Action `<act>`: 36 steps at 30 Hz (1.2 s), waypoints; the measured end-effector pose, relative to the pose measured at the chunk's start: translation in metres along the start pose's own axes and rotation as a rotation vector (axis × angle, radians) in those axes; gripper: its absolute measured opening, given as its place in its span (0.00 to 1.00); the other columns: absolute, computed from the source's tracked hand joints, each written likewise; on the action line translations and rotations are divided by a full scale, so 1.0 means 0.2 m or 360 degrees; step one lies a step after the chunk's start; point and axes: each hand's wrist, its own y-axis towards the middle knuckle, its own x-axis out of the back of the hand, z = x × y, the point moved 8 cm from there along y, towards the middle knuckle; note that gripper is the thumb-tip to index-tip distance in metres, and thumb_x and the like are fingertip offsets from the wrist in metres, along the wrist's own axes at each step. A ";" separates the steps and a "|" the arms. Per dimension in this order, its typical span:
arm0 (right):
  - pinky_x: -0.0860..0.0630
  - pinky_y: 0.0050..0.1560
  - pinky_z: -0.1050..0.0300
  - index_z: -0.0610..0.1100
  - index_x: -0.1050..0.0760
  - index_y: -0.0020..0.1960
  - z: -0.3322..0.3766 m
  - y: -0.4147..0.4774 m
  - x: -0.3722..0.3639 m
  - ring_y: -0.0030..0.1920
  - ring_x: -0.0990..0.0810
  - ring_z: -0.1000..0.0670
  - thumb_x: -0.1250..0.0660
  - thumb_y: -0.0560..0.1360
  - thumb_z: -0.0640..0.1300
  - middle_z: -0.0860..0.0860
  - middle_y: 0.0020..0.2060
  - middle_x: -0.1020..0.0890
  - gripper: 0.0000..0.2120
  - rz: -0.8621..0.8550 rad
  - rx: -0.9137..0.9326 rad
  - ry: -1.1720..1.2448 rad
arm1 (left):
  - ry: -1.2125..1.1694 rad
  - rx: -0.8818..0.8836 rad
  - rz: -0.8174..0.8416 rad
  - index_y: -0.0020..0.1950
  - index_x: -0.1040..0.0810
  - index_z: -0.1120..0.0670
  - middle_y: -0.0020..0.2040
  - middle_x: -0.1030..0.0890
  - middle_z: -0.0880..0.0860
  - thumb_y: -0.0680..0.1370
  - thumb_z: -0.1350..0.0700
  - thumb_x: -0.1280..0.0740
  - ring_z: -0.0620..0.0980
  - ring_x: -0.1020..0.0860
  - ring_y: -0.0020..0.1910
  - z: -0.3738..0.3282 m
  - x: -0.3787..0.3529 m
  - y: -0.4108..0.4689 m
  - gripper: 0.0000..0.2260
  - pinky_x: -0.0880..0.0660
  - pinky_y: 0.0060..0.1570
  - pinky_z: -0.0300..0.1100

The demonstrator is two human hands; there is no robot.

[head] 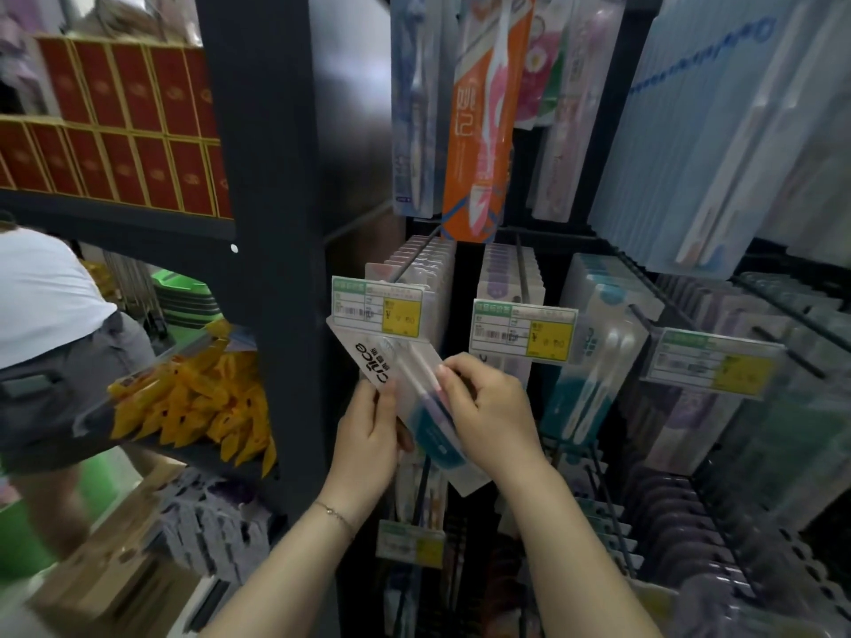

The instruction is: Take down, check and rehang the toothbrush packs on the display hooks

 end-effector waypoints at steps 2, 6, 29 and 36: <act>0.25 0.39 0.51 0.49 0.23 0.43 0.00 0.00 0.01 0.37 0.23 0.55 0.39 0.80 0.49 0.54 0.35 0.21 0.10 -0.0022 -0.0016 -0.0013 | -0.0023 0.0032 0.0007 0.50 0.26 0.53 0.34 0.25 0.52 0.83 0.52 0.45 0.45 0.26 0.29 0.00 -0.01 0.01 0.10 0.28 0.28 0.36; 0.28 0.37 0.57 0.47 0.23 0.44 0.01 -0.01 0.02 0.36 0.24 0.56 0.40 0.81 0.49 0.55 0.35 0.21 0.10 -0.0063 0.0036 -0.0097 | -0.0105 0.0078 0.0012 0.50 0.25 0.53 0.34 0.24 0.50 0.83 0.52 0.45 0.43 0.26 0.29 0.01 -0.03 0.02 0.10 0.29 0.28 0.36; 0.24 0.39 0.50 0.45 0.25 0.45 -0.10 -0.06 -0.14 0.36 0.22 0.51 0.41 0.81 0.48 0.50 0.35 0.21 0.10 0.0034 -0.0188 0.0189 | 0.0450 -0.0178 -0.0311 0.55 0.33 0.53 0.46 0.25 0.47 0.80 0.54 0.36 0.47 0.23 0.43 -0.02 0.08 0.01 0.08 0.26 0.40 0.42; 0.22 0.39 0.43 0.44 0.25 0.45 -0.09 -0.03 -0.17 0.36 0.21 0.46 0.41 0.81 0.49 0.46 0.35 0.20 0.11 0.0052 -0.0222 0.0135 | 0.0468 -0.0156 -0.0346 0.58 0.33 0.49 0.49 0.24 0.49 0.81 0.50 0.39 0.48 0.23 0.46 -0.01 0.09 0.08 0.08 0.23 0.46 0.49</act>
